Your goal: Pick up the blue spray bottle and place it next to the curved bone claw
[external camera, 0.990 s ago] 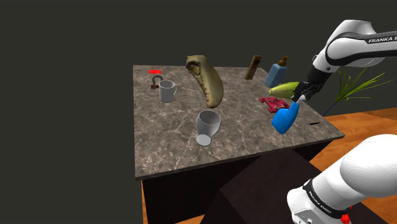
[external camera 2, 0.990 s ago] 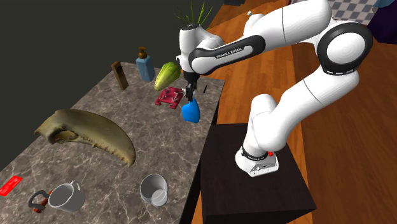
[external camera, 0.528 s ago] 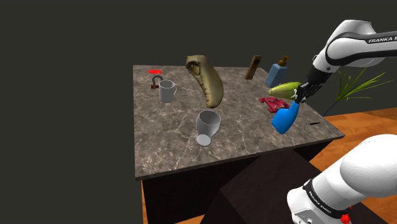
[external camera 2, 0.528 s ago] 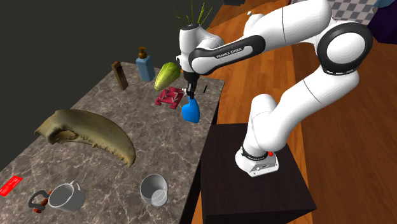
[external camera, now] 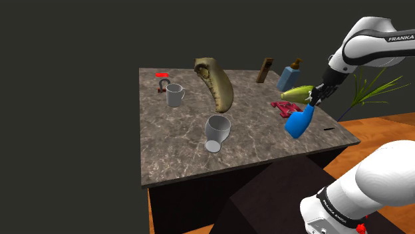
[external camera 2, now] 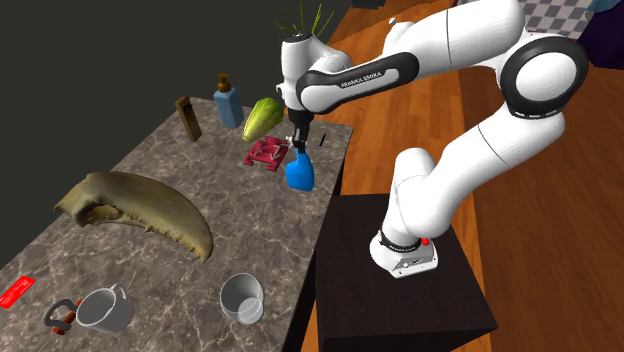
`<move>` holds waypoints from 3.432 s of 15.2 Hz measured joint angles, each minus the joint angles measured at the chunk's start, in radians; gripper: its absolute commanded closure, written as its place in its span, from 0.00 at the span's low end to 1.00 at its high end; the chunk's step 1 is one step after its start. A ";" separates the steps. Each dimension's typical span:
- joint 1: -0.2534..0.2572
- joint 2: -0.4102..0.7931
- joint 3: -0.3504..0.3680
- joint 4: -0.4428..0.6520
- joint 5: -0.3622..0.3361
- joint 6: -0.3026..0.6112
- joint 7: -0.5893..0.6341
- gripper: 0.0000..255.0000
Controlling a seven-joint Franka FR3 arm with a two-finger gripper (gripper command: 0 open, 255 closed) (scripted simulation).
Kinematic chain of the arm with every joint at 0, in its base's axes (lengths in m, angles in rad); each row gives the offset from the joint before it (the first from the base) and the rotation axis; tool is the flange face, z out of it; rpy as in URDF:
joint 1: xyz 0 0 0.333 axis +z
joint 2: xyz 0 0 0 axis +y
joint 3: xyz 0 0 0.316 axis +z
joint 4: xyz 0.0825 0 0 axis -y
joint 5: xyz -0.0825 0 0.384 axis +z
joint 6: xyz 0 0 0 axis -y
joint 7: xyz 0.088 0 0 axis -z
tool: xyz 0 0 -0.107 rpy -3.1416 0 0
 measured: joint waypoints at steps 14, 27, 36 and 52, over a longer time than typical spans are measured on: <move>0.007 -0.049 0.051 0.151 0.031 -0.201 -0.003 1.00; 0.020 -0.038 0.083 0.328 0.060 -0.367 -0.013 1.00; 0.030 -0.014 0.099 0.468 0.078 -0.483 -0.024 1.00; 0.051 0.077 0.110 0.759 0.108 -0.685 -0.050 1.00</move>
